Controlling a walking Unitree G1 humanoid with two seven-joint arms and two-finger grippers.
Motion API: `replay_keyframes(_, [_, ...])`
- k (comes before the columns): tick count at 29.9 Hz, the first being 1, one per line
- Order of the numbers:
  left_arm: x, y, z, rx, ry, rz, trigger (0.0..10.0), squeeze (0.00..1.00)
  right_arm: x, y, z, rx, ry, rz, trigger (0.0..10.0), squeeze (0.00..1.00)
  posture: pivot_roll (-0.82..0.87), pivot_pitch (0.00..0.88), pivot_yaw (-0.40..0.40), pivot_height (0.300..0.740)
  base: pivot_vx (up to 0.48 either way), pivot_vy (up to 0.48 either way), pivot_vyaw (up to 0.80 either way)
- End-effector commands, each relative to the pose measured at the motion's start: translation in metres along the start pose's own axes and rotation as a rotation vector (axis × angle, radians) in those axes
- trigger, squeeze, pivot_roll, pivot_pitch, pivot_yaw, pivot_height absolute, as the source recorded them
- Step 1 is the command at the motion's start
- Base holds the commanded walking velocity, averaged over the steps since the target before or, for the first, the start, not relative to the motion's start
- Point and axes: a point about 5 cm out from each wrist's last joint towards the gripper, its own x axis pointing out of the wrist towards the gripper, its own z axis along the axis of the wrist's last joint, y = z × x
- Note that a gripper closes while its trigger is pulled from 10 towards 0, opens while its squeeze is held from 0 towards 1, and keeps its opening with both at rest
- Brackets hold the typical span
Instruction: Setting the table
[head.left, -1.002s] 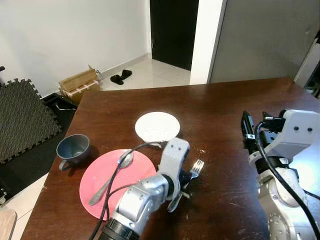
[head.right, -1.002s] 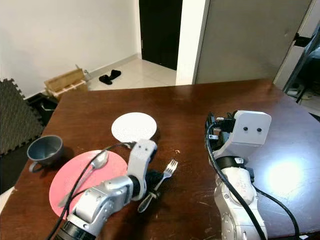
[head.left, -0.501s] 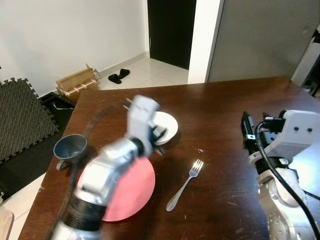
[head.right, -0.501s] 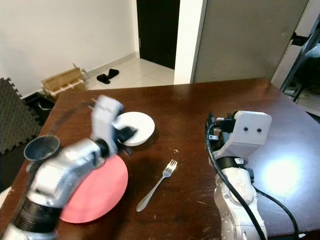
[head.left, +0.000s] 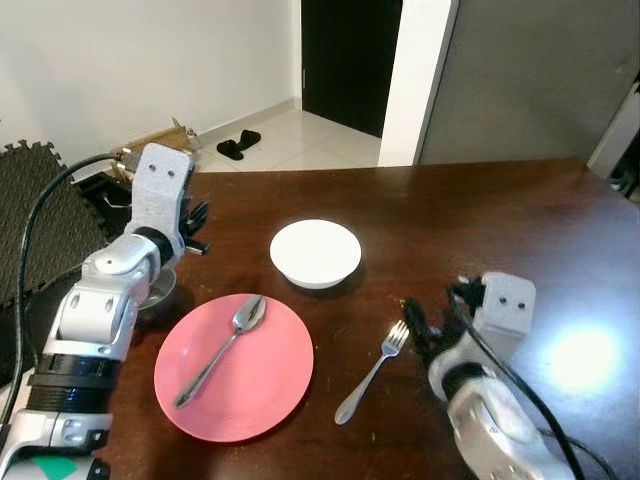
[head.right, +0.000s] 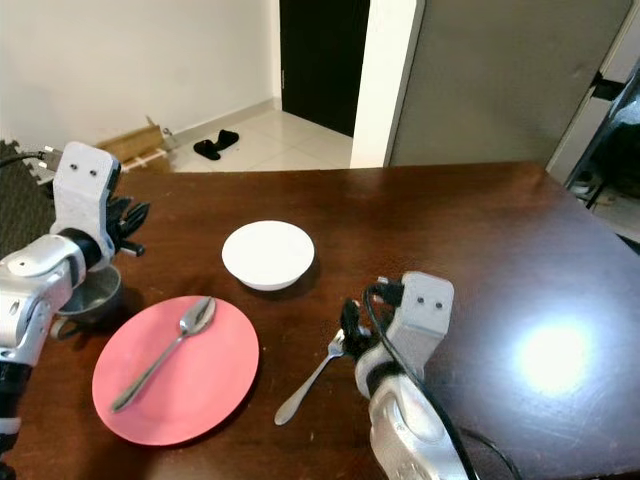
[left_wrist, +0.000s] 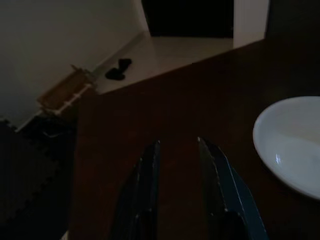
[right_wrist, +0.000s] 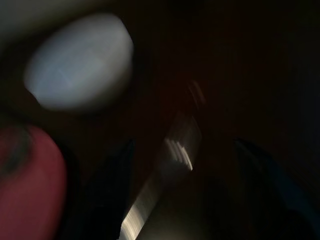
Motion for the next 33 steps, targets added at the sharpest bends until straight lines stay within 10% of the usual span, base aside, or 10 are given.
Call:
replay_keyframes(1, [0.003,-0.002,-0.009,-0.003,0.014,-0.021,10.0,0.00,0.004,0.007,-0.017,0.120,0.120,-0.049,10.0,1.00,-0.01,0.085,0.020,0.740,0.000,0.000,0.00])
replay_keyframes(5, [0.010,-0.023,-0.008,0.018,-0.009,-0.188,10.0,0.00,0.018,0.013,-0.025,0.143,0.209,-0.106,10.0,0.89,-0.02,0.082,0.008,0.740,0.000,0.000,0.00])
replay_keyframes(6, [0.012,-0.029,-0.004,0.040,-0.029,-0.244,10.0,0.00,0.024,0.018,-0.025,0.152,0.216,-0.101,10.0,0.00,-0.02,0.082,0.008,0.740,0.000,0.000,0.00])
replay_keyframes(19, [0.021,-0.045,0.008,0.054,-0.085,-0.313,10.0,0.00,0.052,0.058,-0.004,0.227,0.187,0.051,10.0,0.00,-0.02,0.082,0.002,0.740,0.000,0.000,0.00])
replay_keyframes(33, [0.023,-0.051,0.001,0.034,-0.080,-0.318,10.0,0.00,0.065,0.112,-0.033,0.297,0.391,0.256,10.0,0.00,0.00,0.098,-0.016,0.740,0.000,0.000,0.00])
